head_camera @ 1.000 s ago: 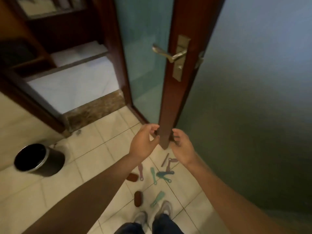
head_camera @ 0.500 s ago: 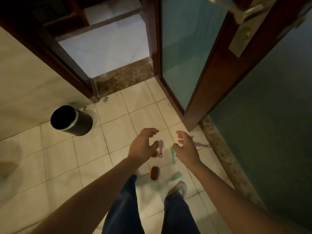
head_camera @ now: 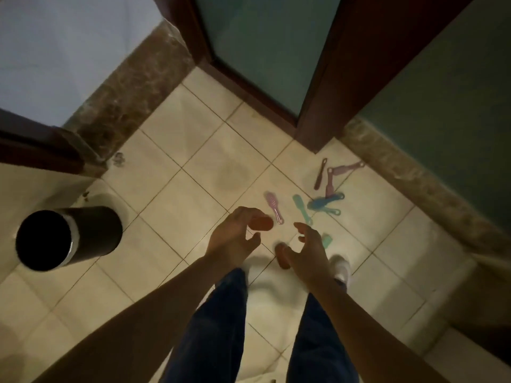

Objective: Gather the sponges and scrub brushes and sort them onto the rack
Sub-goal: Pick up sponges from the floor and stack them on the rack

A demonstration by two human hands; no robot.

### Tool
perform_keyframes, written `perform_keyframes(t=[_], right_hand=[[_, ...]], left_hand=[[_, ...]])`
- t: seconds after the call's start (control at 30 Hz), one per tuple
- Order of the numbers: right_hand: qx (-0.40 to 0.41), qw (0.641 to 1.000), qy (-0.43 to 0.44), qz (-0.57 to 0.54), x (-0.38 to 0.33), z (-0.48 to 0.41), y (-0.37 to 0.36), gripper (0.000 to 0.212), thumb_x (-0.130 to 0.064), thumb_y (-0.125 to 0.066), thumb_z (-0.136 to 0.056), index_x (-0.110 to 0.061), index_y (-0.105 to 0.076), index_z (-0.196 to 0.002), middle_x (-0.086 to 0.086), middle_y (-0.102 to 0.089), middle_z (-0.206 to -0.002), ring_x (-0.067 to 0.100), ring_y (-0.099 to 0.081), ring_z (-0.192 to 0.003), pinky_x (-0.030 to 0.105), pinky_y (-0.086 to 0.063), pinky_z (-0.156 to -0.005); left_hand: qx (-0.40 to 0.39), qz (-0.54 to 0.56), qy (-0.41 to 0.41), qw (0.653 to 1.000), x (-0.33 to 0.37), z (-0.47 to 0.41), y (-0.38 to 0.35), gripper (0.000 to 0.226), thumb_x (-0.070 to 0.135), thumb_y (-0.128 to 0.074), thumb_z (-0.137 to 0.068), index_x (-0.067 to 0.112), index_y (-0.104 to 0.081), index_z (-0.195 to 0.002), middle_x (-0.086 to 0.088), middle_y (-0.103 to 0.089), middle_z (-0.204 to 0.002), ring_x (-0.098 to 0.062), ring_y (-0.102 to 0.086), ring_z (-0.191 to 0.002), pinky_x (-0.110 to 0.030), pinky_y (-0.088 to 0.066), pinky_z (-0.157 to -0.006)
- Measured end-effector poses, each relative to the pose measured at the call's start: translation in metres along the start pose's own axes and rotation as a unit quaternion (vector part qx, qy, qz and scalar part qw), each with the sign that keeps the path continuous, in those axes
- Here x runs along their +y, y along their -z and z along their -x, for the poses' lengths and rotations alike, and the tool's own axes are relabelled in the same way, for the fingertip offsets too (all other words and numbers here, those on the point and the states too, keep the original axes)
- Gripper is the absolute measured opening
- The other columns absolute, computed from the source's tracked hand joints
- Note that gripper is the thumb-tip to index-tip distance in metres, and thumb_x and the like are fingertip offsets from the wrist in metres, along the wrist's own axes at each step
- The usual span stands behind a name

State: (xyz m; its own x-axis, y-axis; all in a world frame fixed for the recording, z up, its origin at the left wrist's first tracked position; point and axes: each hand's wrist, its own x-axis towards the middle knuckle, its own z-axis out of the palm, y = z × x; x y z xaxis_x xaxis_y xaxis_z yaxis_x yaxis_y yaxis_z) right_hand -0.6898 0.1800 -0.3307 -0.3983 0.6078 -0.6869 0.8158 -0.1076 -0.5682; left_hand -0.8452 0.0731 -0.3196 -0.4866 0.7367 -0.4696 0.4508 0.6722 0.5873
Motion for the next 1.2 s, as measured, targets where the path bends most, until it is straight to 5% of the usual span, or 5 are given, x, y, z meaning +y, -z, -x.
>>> perform_keyframes(t=[0.1, 0.3, 0.5, 0.87, 1.2], right_hand=[[0.014, 1.0, -0.013, 0.015, 0.035, -0.028, -0.036, 0.054, -0.03, -0.068, -0.087, -0.028, -0.043, -0.136, -0.005, -0.045, -0.138, -0.001, -0.046, -0.092, 0.011, -0.037, -0.074], [0.032, 0.998, -0.036, 0.027, 0.123, -0.091, -0.102, 0.053, -0.041, -0.06, -0.089, -0.029, -0.042, -0.137, -0.003, -0.044, -0.138, 0.009, -0.047, -0.106, 0.021, -0.04, -0.077], [0.041, 0.994, -0.079, 0.061, 0.201, -0.14, -0.154, 0.059, -0.034, -0.069, -0.083, -0.024, -0.044, -0.135, 0.001, -0.046, -0.136, 0.02, -0.05, -0.12, 0.036, -0.046, -0.095], [0.053, 0.988, -0.1, 0.104, 0.289, -0.195, -0.232, 0.07, -0.026, -0.076, -0.074, -0.026, -0.042, -0.135, 0.001, -0.042, -0.135, 0.022, -0.045, -0.119, 0.041, -0.046, -0.098], [0.044, 0.976, -0.042, 0.207, 0.317, -0.222, -0.258, 0.082, -0.014, -0.073, -0.074, -0.023, -0.033, -0.145, 0.006, -0.034, -0.144, 0.027, -0.037, -0.127, 0.04, -0.043, -0.102]], left_hand=[[-0.032, -0.016, -0.011, 0.999, -0.038, -0.019, -0.033, 0.055, 0.023, -0.072, -0.082, 0.049, -0.041, -0.12, 0.035, -0.044, -0.109, 0.028, -0.04, -0.098, 0.006, -0.031, -0.066], [-0.067, -0.029, -0.034, 0.997, -0.106, -0.064, -0.129, 0.055, 0.025, -0.073, -0.079, 0.041, -0.044, -0.123, 0.04, -0.042, -0.113, 0.015, -0.046, -0.105, 0.004, -0.033, -0.068], [-0.101, -0.077, -0.047, 0.991, -0.158, -0.101, -0.216, 0.051, 0.029, -0.069, -0.082, 0.032, -0.046, -0.127, 0.007, -0.049, -0.13, -0.011, -0.054, -0.107, -0.024, -0.046, -0.081], [-0.064, -0.16, -0.082, 0.982, -0.242, -0.156, -0.297, 0.066, 0.025, -0.075, -0.076, 0.022, -0.044, -0.135, -0.002, -0.037, -0.144, -0.022, -0.037, -0.133, -0.039, -0.04, -0.107], [-0.035, -0.196, -0.071, 0.977, -0.271, -0.175, -0.334, 0.086, 0.017, -0.074, -0.074, 0.025, -0.029, -0.147, -0.005, -0.031, -0.147, -0.027, -0.03, -0.135, -0.041, -0.033, -0.11]])
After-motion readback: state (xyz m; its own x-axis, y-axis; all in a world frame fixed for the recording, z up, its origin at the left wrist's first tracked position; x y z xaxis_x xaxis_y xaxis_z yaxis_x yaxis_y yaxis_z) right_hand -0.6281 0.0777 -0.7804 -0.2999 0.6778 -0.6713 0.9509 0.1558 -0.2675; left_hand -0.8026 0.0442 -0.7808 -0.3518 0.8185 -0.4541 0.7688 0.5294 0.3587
